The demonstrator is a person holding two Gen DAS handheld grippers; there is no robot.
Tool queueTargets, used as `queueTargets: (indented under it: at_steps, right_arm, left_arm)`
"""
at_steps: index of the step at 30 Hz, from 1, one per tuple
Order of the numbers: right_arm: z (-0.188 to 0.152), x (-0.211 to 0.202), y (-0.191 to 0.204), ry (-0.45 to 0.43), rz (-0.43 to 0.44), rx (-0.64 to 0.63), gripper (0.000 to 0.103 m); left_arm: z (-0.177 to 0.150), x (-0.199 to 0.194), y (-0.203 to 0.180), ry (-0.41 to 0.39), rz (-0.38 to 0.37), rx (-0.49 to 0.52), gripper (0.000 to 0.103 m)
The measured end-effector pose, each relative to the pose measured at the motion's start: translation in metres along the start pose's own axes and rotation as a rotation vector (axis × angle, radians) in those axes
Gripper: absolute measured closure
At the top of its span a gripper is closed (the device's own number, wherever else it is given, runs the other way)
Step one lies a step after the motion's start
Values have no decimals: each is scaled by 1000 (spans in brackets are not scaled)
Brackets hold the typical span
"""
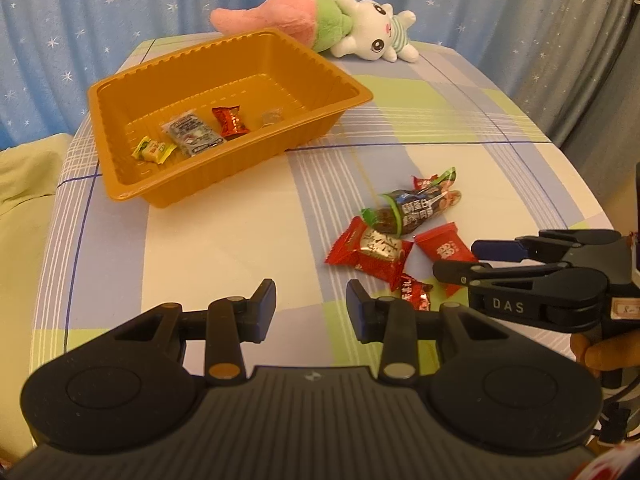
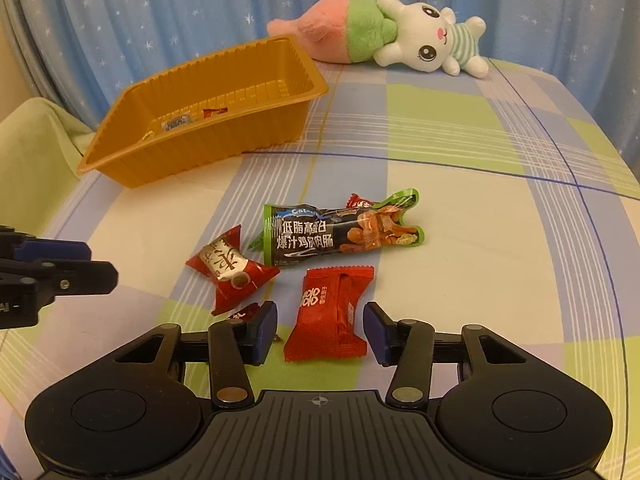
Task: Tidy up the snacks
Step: 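Grasp a red square candy with right tool while left tool grasps a dark red candy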
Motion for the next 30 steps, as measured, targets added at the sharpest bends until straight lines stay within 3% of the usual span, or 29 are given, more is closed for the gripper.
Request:
queueTargets:
  at_steps: [6, 8, 12, 25, 30]
  right_arm:
    - [1, 13, -1, 11, -15, -29, 57]
    - [0, 15, -2, 13, -13, -31, 69]
    - [-2, 11, -7, 3, -9, -22, 74]
    - [-10, -40, -47, -72, -4, 167, 76]
    - [-16, -52, -57, -80, -14, 197, 76]
  left_arm:
    - [-2, 5, 0, 8, 10, 2, 68]
    - [-3, 7, -2, 11, 7, 7, 68]
    - [-5, 10, -7, 19, -7, 16, 68]
    - [-18, 22, -49, 28, -140, 123, 68]
    - [-22, 35, -61, 45, -152, 153, 68]
Point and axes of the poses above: each gripper's, at about its wrist camera, not at the fingertips, and x roughly the way its jaws point, y to its left, z to its top, the point moved 4 cm from there along x, roughly the way its jaws point, and after that the axes turned 10 degrees about -x, right-handed, at the moved point
